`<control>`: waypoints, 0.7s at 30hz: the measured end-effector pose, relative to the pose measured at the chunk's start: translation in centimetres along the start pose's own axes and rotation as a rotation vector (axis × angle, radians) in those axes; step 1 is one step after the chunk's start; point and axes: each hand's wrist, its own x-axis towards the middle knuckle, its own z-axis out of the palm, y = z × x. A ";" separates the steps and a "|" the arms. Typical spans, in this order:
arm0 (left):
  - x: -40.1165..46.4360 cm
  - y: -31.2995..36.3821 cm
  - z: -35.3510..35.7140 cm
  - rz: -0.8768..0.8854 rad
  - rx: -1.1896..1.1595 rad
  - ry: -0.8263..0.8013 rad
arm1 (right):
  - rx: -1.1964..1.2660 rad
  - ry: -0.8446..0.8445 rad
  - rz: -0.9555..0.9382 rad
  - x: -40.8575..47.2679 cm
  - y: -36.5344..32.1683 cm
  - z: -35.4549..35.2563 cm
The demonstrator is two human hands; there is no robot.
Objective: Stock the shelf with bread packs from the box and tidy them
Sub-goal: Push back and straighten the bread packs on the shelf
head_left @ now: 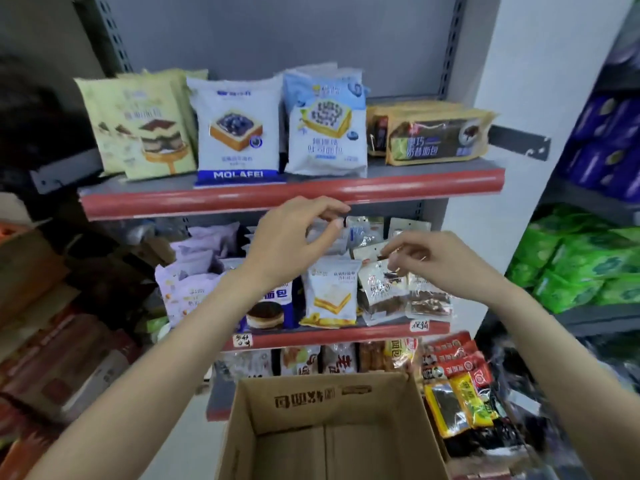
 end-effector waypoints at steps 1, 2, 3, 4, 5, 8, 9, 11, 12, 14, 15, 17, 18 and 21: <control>1.2 0.3 -0.4 0.050 0.031 0.027 | 0.024 0.037 -0.019 0.4 -0.7 -1.2; 2.4 0.5 -0.7 0.089 0.044 0.051 | 0.034 0.086 -0.041 0.9 -1.2 -2.4; 3.5 0.5 -0.8 0.101 0.031 0.069 | 0.028 0.147 -0.067 1.4 -1.6 -3.4; 4.6 0.6 -0.7 0.086 -0.010 0.076 | 0.016 0.222 -0.087 1.9 -1.8 -4.3; 5.6 0.7 -0.5 0.054 -0.072 0.074 | 0.011 0.306 -0.103 2.4 -1.9 -5.2; 8.3 1.2 0.7 -0.050 -0.247 0.055 | 0.010 0.508 -0.123 3.7 -0.8 -7.6; 9.2 1.4 1.3 -0.079 -0.309 0.055 | 0.013 0.544 -0.120 4.1 0.1 -8.3; 11.0 2.1 2.8 -0.139 -0.429 0.053 | -0.001 0.576 -0.110 4.9 2.2 -9.9; 11.9 2.4 3.6 -0.167 -0.458 0.048 | -0.019 0.577 -0.103 5.3 3.2 -10.6; 13.6 2.8 5.6 -0.212 -0.438 0.036 | -0.059 0.557 -0.092 6.3 5.2 -12.1; 14.5 2.9 6.6 -0.222 -0.415 0.032 | -0.089 0.543 -0.099 6.9 6.2 -13.0; 16.4 3.1 8.5 -0.232 -0.370 0.042 | -0.173 0.492 -0.126 8.2 7.9 -15.0; 17.3 3.0 9.3 -0.240 -0.339 0.060 | -0.216 0.449 -0.129 9.0 8.7 -15.9; 19.7 2.7 10.8 -0.299 -0.172 0.106 | -0.295 0.291 -0.122 11.1 10.3 -18.1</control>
